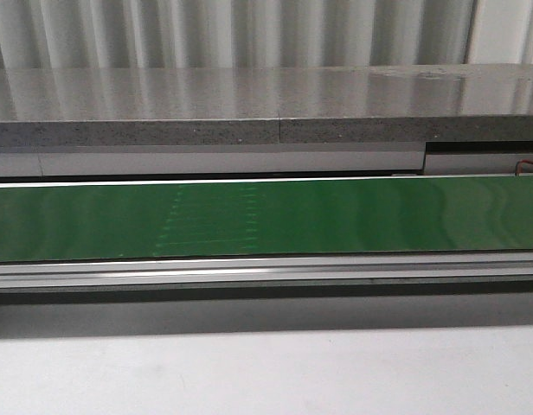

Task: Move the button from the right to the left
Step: 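Move the right gripper over the yellow-capped button in the green tray, then lower the right gripper and grasp the button by its blue contact block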

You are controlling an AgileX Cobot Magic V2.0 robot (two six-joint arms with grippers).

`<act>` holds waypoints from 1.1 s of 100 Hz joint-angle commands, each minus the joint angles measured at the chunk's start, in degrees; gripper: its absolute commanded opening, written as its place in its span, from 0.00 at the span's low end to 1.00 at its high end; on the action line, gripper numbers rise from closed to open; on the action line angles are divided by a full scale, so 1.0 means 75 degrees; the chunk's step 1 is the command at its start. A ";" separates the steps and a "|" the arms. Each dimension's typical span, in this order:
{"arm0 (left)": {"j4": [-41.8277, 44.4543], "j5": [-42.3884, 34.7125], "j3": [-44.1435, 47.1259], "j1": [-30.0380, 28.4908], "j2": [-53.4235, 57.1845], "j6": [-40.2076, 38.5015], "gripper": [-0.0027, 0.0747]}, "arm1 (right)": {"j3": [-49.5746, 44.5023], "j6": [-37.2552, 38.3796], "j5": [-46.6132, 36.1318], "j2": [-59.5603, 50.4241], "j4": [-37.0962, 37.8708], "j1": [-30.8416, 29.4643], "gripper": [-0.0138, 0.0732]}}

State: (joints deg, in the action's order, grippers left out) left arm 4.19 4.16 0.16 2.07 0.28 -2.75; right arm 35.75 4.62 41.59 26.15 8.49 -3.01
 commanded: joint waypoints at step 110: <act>-0.0016 -0.0554 0.0307 0.0024 0.0243 -0.0003 0.01 | 0.3298 0.1133 0.0402 0.6324 0.0249 -0.2398 0.70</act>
State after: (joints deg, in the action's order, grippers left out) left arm 4.19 4.29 0.16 2.07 0.28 -2.75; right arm 56.95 13.01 47.15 71.06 8.93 -18.96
